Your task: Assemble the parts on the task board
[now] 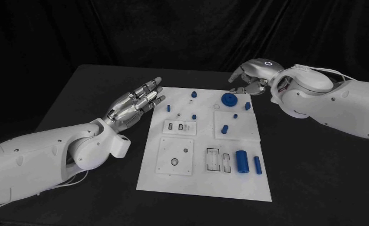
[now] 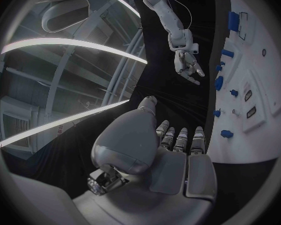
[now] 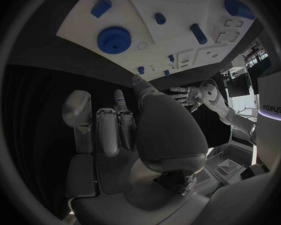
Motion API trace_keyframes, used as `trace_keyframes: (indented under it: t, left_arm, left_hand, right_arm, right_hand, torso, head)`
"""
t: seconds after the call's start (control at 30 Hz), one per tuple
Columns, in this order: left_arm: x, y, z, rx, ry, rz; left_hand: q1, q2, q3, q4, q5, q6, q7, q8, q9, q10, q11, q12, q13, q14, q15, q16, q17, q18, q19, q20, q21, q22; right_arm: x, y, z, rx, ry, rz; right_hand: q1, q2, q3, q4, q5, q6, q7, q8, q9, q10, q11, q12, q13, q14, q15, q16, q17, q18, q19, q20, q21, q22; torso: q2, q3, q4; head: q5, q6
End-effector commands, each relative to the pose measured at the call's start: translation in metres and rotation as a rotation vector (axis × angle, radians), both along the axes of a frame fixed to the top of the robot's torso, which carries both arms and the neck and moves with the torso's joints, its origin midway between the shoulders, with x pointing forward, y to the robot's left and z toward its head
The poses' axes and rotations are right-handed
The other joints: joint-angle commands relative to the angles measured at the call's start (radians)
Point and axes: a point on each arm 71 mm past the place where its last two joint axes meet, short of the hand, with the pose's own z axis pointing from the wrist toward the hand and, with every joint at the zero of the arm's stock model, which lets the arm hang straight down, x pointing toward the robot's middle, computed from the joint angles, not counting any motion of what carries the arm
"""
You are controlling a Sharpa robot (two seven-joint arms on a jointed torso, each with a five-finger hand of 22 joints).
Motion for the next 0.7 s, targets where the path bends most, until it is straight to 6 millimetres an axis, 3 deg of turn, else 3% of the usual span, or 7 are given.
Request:
trace_keyframes:
  t: [0.03,0.2,0.37,0.7]
  left_arm:
    - [0.0,-0.001,0.005,-0.05,-0.04,-0.002]
    - [0.0,-0.001,0.005,-0.05,-0.038,-0.004]
    - [0.0,0.0,0.005,-0.05,-0.037,-0.004]
    - [0.0,0.001,0.005,-0.05,-0.037,-0.003]
  left_hand:
    - [0.003,0.003,0.0,-0.007,0.005,-0.005,0.003,0.001,-0.001,0.002,0.007,-0.003,-0.001,0.0,-0.001,-0.007,-0.001,0.008,-0.001,0.004,-0.006,-0.002]
    - [0.003,0.003,0.0,-0.008,0.006,-0.006,0.003,0.001,-0.001,0.002,0.007,-0.003,-0.001,0.0,0.001,-0.007,-0.001,0.008,-0.001,0.004,-0.006,-0.002]
    - [0.003,0.003,0.001,-0.009,0.006,-0.006,0.003,0.001,-0.001,0.002,0.007,-0.003,-0.001,0.0,0.004,-0.007,-0.001,0.008,-0.001,0.005,-0.006,-0.002]
    - [0.003,0.003,0.001,-0.009,0.007,-0.006,0.003,0.001,0.0,0.002,0.007,-0.003,-0.001,0.0,0.006,-0.007,-0.001,0.008,-0.001,0.006,-0.006,-0.002]
  right_arm:
    - [0.002,-0.007,-0.01,-0.075,0.067,-0.087]
    - [0.003,-0.01,-0.019,-0.118,0.098,-0.111]
    - [0.003,-0.011,-0.028,-0.141,0.124,-0.121]
    - [0.006,-0.008,-0.039,-0.139,0.124,-0.122]
  right_hand:
    - [-0.024,-0.016,-0.005,0.044,0.016,0.012,0.0,0.007,0.017,0.109,0.002,0.009,0.268,0.106,-0.002,0.019,0.27,-0.023,0.04,-0.001,0.083,0.094]
    - [-0.031,-0.027,-0.004,0.074,0.04,-0.024,0.003,-0.013,0.022,0.109,0.004,0.009,0.268,0.106,-0.003,0.019,0.27,-0.036,0.068,0.0,0.136,0.156]
    - [-0.027,-0.03,-0.001,0.082,0.063,-0.059,0.011,-0.028,0.015,0.109,0.01,0.009,0.268,0.106,-0.002,0.019,0.27,-0.034,0.062,0.001,0.133,0.155]
    - [0.005,-0.023,0.01,0.063,0.069,-0.063,0.012,-0.025,0.015,0.109,0.012,0.009,0.268,0.106,0.003,0.019,0.27,-0.035,0.065,0.006,0.137,0.163]
  torso:
    - [-0.001,0.0005,-0.0069]
    - [-0.001,0.0013,-0.0073]
    - [-0.002,-0.0008,-0.0041]
    - [-0.001,-0.0016,-0.0002]
  head:
    - [0.002,-0.001]
    - [0.001,-0.003]
    - [0.002,-0.004]
    - [0.0,-0.005]
